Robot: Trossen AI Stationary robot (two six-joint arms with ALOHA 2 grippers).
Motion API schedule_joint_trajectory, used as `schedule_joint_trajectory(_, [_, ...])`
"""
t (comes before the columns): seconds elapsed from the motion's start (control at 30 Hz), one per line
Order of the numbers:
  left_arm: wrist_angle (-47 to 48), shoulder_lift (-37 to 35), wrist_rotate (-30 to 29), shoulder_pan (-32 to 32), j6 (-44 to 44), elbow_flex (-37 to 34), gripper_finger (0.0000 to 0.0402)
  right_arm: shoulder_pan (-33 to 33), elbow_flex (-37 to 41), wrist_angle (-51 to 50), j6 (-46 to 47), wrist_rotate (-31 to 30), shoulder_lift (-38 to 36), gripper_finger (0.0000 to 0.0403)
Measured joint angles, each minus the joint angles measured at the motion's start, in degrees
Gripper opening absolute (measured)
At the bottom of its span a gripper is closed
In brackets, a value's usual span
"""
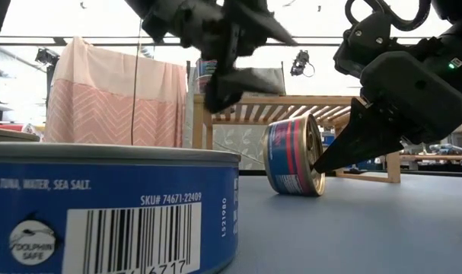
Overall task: Stack canned seafood by type on shelf
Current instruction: Stack the blue tuna can on top of the other blue tuna cans on the shelf
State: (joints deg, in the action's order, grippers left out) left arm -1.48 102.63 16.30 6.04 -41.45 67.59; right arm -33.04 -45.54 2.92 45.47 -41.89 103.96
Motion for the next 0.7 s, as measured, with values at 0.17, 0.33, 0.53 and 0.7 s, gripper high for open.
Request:
schedule_joint_trajectory(0.17, [7.34,-1.91,0.04,0.47,20.03,2.52,0.0257,0.00,0.00,-0.05,0.00,0.00,0.00,0.0018])
schedule_joint_trajectory(0.33, [24.17,-1.83,-6.11,2.82,49.66,8.83,0.0247,0.00,0.00,-0.07,-0.04,0.00,0.00,0.0014])
schedule_joint_trajectory(0.53, [25.83,-1.79,-18.66,5.27,65.39,10.08,0.0247,0.00,0.00,0.20,0.00,0.04,0.00,0.0009])
schedule_joint_trajectory(0.7, [23.46,-1.79,-24.36,5.11,52.84,10.08,0.0247,0.46,0.00,1.16,-0.15,0.20,0.00,0.0014])
